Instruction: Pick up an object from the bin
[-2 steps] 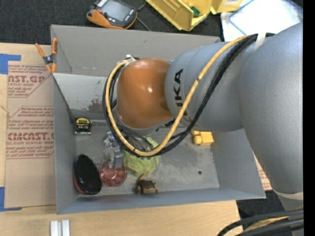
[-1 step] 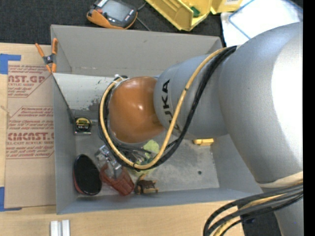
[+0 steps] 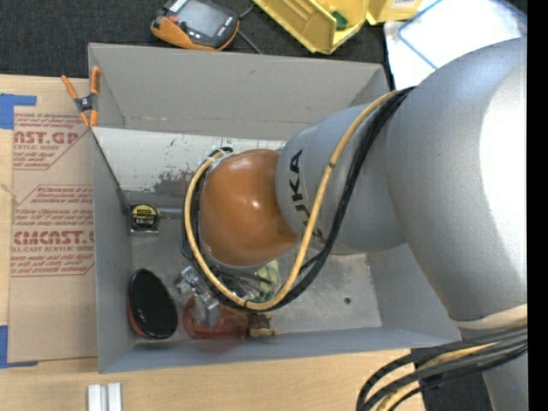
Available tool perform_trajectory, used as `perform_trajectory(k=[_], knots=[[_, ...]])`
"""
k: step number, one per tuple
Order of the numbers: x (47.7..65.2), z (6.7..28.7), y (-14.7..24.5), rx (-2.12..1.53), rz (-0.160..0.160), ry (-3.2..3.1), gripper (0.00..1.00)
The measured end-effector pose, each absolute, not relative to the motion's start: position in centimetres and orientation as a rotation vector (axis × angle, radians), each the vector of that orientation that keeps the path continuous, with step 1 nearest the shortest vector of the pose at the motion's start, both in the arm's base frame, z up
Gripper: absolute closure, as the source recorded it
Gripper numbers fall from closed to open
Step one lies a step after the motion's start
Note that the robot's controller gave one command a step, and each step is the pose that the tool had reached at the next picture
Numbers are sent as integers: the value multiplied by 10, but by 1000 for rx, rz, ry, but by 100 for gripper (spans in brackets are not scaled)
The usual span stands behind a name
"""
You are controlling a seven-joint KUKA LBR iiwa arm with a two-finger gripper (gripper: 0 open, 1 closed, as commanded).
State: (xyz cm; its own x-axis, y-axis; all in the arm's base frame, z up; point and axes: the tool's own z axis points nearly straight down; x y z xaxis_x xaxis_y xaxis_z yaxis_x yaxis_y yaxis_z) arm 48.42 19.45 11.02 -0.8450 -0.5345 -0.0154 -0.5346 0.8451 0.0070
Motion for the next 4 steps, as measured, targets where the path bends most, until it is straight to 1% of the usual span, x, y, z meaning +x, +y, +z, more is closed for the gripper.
perform_trajectory(k=[1,2,3,4], knots=[[547,176,116,-1010,19,2957,100],[546,176,116,-1010,20,2957,100],[571,141,76,-1258,17,2855,100],[548,144,75,-1300,20,2834,100]])
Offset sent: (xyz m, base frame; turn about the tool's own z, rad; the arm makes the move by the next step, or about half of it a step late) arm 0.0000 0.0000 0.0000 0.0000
